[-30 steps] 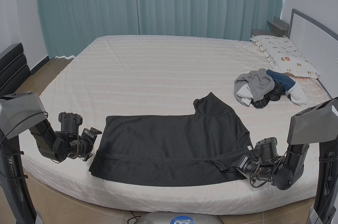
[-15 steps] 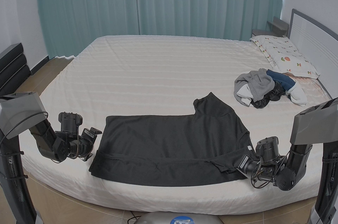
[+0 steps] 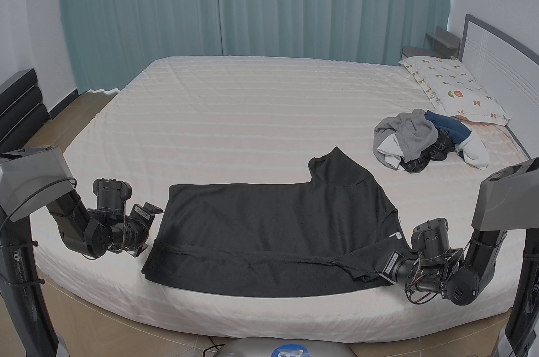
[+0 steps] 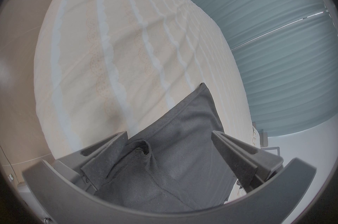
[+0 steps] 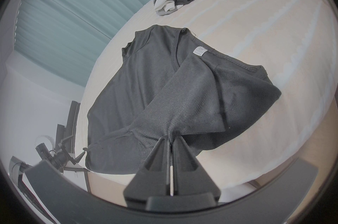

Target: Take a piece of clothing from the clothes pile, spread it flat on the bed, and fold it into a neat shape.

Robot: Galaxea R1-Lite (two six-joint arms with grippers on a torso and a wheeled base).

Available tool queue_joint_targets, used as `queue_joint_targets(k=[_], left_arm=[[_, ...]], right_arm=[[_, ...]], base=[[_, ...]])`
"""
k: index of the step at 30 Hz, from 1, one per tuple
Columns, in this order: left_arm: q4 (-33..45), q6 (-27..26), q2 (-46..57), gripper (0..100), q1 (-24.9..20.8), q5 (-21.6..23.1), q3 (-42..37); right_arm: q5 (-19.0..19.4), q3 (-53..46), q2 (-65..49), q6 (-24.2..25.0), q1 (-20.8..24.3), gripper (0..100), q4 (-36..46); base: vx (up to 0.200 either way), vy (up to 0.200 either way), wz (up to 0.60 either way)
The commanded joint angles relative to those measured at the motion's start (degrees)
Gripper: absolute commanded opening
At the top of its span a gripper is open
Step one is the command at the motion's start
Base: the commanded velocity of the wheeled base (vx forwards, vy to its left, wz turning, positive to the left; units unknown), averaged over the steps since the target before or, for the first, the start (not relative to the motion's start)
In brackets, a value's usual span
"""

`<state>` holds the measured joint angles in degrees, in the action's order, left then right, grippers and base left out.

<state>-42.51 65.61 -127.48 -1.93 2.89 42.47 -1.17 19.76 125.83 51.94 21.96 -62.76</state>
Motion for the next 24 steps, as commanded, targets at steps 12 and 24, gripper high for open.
queue_joint_targets(k=[12,24], left_arm=[[0.0,0.0,0.0,100,0.0,0.0,0.0],[0.0,0.0,0.0,100,0.0,0.0,0.0]], right_arm=[[0.0,-1.5,-6.6,-3.3,-1.7,100,2.1],[1.0,2.9,-2.1,-3.7,-8.4,100,1.6]], base=[[0.000,0.000,0.00],[0.000,0.000,0.00]])
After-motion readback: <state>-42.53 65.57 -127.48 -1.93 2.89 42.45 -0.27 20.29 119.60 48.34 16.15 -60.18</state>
